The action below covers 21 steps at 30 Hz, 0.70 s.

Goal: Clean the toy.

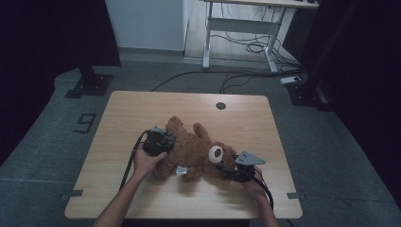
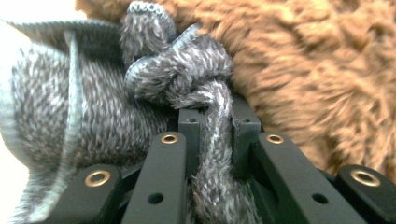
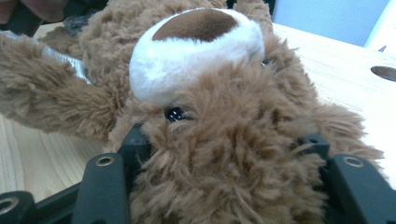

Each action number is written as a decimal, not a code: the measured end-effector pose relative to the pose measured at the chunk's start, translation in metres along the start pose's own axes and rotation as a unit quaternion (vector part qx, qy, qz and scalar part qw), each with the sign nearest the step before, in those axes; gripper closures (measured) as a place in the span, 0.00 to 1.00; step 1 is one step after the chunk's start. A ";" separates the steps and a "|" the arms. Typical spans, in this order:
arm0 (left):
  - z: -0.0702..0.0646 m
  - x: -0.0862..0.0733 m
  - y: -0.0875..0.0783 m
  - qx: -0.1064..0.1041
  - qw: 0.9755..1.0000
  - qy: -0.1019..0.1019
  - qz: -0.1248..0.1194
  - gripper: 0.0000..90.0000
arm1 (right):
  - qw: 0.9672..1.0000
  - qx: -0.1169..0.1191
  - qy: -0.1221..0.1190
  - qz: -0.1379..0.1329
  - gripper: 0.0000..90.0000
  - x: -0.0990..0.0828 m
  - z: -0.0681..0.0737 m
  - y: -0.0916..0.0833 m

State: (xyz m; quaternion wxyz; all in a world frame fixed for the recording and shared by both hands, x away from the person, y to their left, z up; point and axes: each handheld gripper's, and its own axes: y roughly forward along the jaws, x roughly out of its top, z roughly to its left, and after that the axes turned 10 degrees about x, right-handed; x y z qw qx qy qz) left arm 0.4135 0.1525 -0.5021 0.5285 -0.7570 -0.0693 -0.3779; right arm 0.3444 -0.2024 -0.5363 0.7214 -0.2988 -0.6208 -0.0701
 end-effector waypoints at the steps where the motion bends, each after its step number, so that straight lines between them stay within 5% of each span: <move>1: 0.002 -0.003 0.000 -0.004 1.000 -0.002 0.008 0.87 | 1.000 -0.001 0.001 0.000 0.44 0.000 0.000 0.000; 12: 0.002 -0.042 -0.008 0.018 0.999 0.025 0.027 0.88 | 1.000 -0.013 0.000 0.006 0.45 0.000 0.002 0.000; 17: 0.005 -0.056 -0.018 0.018 0.999 0.027 0.018 0.88 | 1.000 -0.014 0.002 0.006 0.45 0.000 0.001 0.000; 21: 0.013 -0.056 -0.034 0.022 1.000 0.018 -0.012 0.88 | 1.000 -0.013 0.004 0.002 0.44 -0.001 0.001 0.000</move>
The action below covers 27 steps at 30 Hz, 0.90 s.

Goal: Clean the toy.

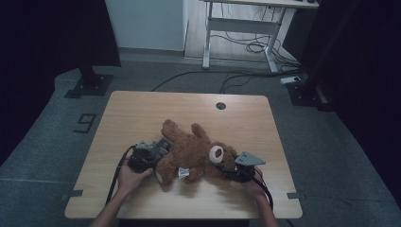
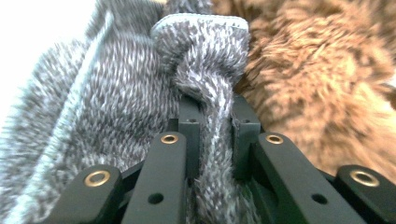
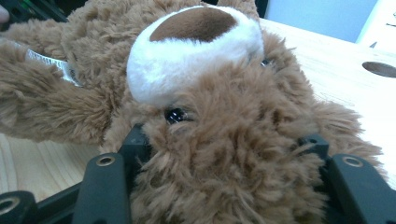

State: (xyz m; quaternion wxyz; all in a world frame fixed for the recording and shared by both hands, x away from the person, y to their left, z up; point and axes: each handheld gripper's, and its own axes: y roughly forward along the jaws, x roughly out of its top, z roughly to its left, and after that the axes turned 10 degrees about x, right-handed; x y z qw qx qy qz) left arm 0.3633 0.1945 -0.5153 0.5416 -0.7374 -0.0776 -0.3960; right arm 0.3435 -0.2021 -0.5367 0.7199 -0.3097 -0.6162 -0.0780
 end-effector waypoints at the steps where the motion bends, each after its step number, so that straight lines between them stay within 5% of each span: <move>1: 0.002 0.000 -0.007 0.000 1.000 -0.003 -0.011 0.88 | 1.000 0.000 0.000 0.000 0.44 0.000 0.000 0.000; 10: 0.024 -0.024 -0.060 0.019 0.998 -0.011 -0.058 0.87 | 1.000 0.002 0.000 -0.003 0.43 0.000 -0.001 0.000; 19: 0.051 -0.072 -0.086 0.049 0.996 -0.041 -0.054 0.86 | 1.000 0.004 0.001 -0.003 0.43 -0.001 -0.001 0.000; 27: 0.048 -0.088 -0.080 0.056 0.998 -0.033 -0.023 0.73 | 1.000 0.006 0.000 -0.004 0.43 -0.001 -0.002 0.000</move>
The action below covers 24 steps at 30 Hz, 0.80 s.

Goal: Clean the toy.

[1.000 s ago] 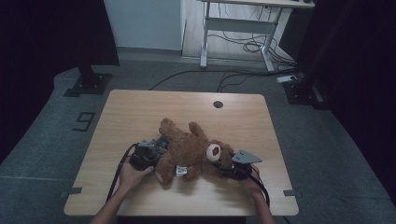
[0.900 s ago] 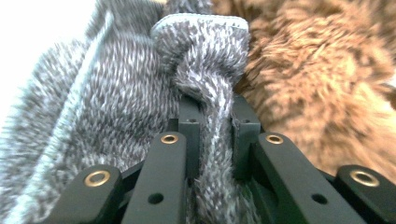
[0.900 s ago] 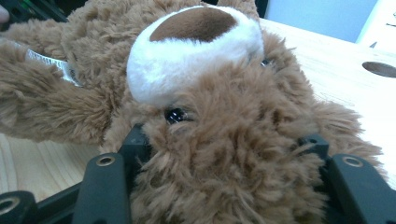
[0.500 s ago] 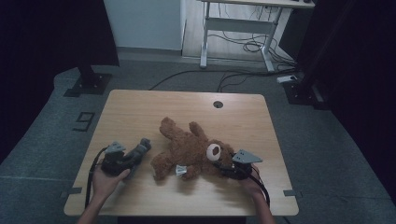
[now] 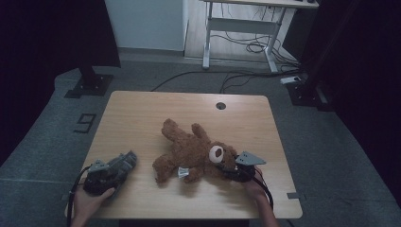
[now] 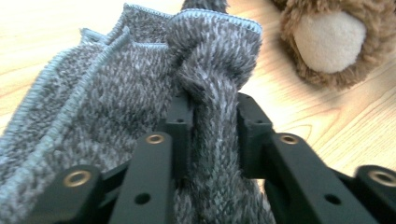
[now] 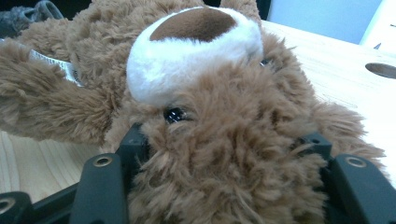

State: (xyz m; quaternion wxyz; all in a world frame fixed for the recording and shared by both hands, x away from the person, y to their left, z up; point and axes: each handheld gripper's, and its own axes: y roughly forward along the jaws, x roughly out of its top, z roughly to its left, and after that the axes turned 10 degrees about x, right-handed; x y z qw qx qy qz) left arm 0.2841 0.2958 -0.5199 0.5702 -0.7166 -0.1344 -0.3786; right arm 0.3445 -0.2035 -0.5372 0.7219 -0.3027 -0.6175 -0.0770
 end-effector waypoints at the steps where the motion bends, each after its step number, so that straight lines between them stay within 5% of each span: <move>1: -0.002 0.002 0.000 0.008 1.000 0.000 -0.006 0.67 | 1.000 0.000 0.000 0.000 0.42 0.000 0.000 0.000; 5: -0.016 0.017 -0.003 0.027 0.999 0.018 -0.023 0.35 | 1.000 -0.005 -0.007 0.005 0.31 0.003 0.002 0.000; 12: -0.063 0.063 0.010 -0.021 0.995 0.062 -0.072 0.33 | 1.000 -0.023 -0.018 0.007 0.16 0.010 0.009 0.002; 19: -0.102 0.088 0.068 -0.065 0.994 0.086 -0.017 0.29 | 0.999 -0.034 0.012 -0.015 0.14 0.016 0.014 -0.009; 24: -0.109 0.084 0.078 -0.058 0.994 0.088 -0.017 0.37 | 0.997 -0.056 0.043 -0.019 0.11 0.015 0.015 -0.024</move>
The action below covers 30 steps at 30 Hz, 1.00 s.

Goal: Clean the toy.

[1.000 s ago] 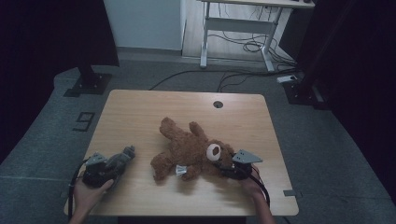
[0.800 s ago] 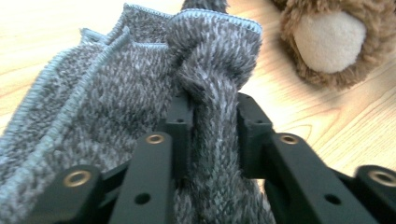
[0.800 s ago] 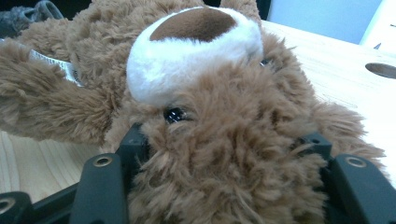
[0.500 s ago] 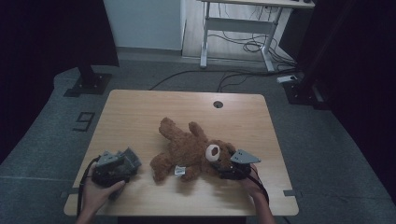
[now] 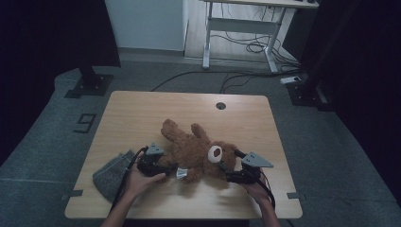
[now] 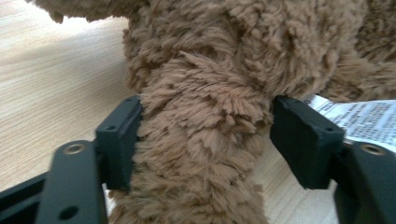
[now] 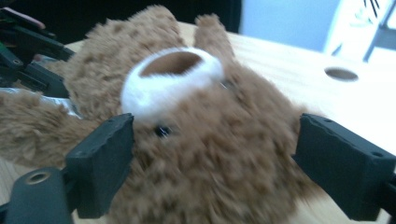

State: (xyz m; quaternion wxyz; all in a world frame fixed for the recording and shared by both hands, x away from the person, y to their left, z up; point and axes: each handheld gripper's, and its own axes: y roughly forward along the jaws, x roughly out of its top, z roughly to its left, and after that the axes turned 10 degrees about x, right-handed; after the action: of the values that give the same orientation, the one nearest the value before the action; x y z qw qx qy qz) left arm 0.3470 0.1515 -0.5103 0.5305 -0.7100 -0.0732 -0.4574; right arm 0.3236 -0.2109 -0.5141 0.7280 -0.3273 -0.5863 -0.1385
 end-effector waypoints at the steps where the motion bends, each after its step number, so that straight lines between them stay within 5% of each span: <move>1: 0.000 -0.001 -0.001 -0.001 1.000 -0.002 0.000 0.39 | 1.000 -0.004 0.009 0.006 0.10 -0.002 -0.001 -0.001; 6: -0.001 -0.008 0.001 -0.017 1.000 -0.008 0.013 0.57 | 0.995 0.025 0.081 0.059 0.11 -0.019 -0.007 0.006; 8: -0.002 -0.011 0.003 -0.020 1.000 -0.007 0.007 0.66 | 0.995 0.037 0.074 0.060 0.19 -0.021 -0.005 0.011; 10: -0.002 -0.011 0.004 -0.021 1.000 -0.011 0.001 0.74 | 0.995 0.036 0.066 0.061 0.38 -0.018 -0.003 0.014; 14: -0.006 -0.010 -0.001 -0.018 1.000 -0.012 -0.019 0.81 | 0.998 0.015 0.020 0.055 0.53 -0.013 0.004 0.015; 22: -0.016 -0.001 -0.012 -0.001 0.998 -0.012 -0.059 0.83 | 0.999 -0.003 -0.034 0.018 0.56 0.007 -0.010 0.018; 26: -0.017 0.007 -0.006 0.004 0.998 -0.024 -0.058 0.83 | 0.999 -0.004 -0.030 0.016 0.55 0.008 -0.029 0.025; 30: -0.012 0.005 0.007 -0.002 0.998 -0.042 -0.045 0.82 | 0.999 -0.009 -0.014 0.049 0.49 -0.002 -0.042 0.036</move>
State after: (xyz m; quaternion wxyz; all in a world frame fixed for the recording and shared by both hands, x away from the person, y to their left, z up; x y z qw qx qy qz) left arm 0.3475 0.1370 -0.5112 0.5044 -0.7260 -0.1261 -0.4502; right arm 0.3763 -0.2115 -0.5314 0.7226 -0.3640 -0.5785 -0.1032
